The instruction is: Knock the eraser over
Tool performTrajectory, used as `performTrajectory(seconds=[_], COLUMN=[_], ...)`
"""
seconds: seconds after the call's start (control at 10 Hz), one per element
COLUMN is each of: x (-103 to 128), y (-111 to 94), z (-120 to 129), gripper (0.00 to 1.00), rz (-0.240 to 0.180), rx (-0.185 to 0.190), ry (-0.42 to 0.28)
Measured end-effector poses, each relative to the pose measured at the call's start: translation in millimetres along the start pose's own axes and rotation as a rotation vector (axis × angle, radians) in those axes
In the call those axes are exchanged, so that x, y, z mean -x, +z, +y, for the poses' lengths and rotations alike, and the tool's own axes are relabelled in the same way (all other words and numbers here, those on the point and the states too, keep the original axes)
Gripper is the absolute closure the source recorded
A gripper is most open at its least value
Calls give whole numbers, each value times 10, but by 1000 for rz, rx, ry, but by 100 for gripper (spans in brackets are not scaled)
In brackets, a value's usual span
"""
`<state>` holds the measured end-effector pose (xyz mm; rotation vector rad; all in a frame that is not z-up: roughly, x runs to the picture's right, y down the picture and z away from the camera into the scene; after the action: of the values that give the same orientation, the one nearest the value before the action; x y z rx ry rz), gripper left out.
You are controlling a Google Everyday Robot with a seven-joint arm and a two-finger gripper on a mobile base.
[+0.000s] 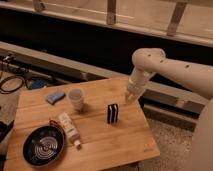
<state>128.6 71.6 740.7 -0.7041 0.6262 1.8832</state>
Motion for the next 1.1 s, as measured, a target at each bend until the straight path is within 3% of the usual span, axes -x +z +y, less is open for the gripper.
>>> performTrajectory(seconds=[0.4,0.6,0.9,1.1], x=[86,87,88,102], y=[321,430,318,363], z=[-47,-23,56,79], gripper=[98,98,98,98], rz=[35,39,45,49], rx=[29,17,14,10], ry=[37,20,12,2])
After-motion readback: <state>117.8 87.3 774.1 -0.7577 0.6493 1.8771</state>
